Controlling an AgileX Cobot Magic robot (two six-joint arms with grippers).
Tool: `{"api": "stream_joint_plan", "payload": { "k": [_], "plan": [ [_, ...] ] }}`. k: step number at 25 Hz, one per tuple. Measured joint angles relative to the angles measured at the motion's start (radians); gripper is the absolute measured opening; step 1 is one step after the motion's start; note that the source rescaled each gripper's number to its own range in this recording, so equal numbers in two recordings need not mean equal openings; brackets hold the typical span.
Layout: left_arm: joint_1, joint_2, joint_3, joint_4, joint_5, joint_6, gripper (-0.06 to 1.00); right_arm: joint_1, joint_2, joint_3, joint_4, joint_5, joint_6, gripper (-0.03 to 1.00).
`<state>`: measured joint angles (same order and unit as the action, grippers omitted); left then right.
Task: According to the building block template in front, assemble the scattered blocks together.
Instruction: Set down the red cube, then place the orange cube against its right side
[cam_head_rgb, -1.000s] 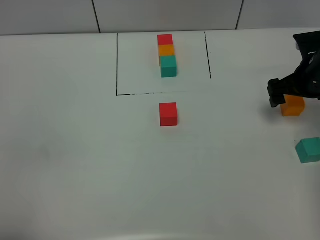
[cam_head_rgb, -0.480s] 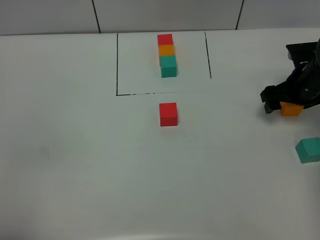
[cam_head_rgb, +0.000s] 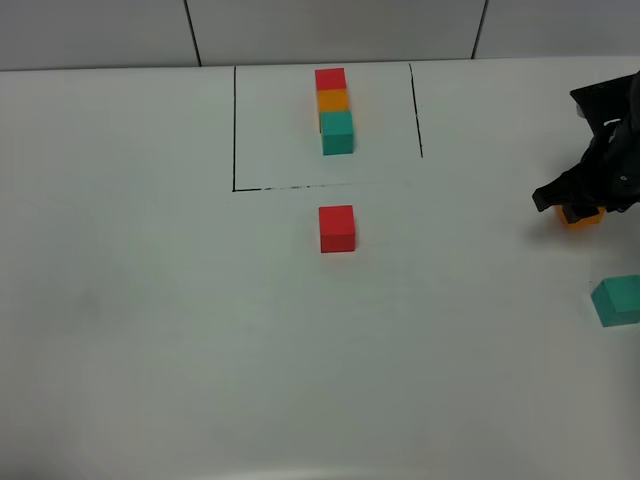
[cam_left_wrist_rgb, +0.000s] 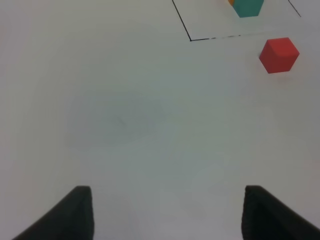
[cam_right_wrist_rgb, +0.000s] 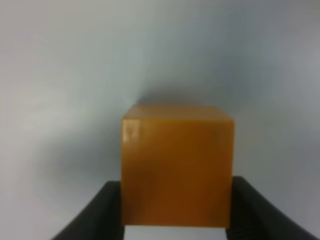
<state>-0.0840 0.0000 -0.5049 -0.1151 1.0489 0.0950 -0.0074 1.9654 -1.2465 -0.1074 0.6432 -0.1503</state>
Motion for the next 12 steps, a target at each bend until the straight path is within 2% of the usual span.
{"api": "stream_joint_plan", "payload": {
  "k": [2, 6, 8, 12],
  "plan": [
    [0.000, 0.000, 0.000, 0.000, 0.000, 0.000, 0.36, 0.042, -0.031, 0.000, -0.012, 0.020, -0.093, 0.02],
    [0.000, 0.000, 0.000, 0.000, 0.000, 0.000, 0.36, 0.191, -0.070, -0.001, -0.008, 0.084, -0.475, 0.02],
    [0.000, 0.000, 0.000, 0.000, 0.000, 0.000, 0.36, 0.272, -0.072, -0.001, 0.038, 0.101, -0.649, 0.02],
    [0.000, 0.000, 0.000, 0.000, 0.000, 0.000, 0.36, 0.380, -0.056, -0.032, 0.092, 0.140, -0.849, 0.02]
  ]
}}
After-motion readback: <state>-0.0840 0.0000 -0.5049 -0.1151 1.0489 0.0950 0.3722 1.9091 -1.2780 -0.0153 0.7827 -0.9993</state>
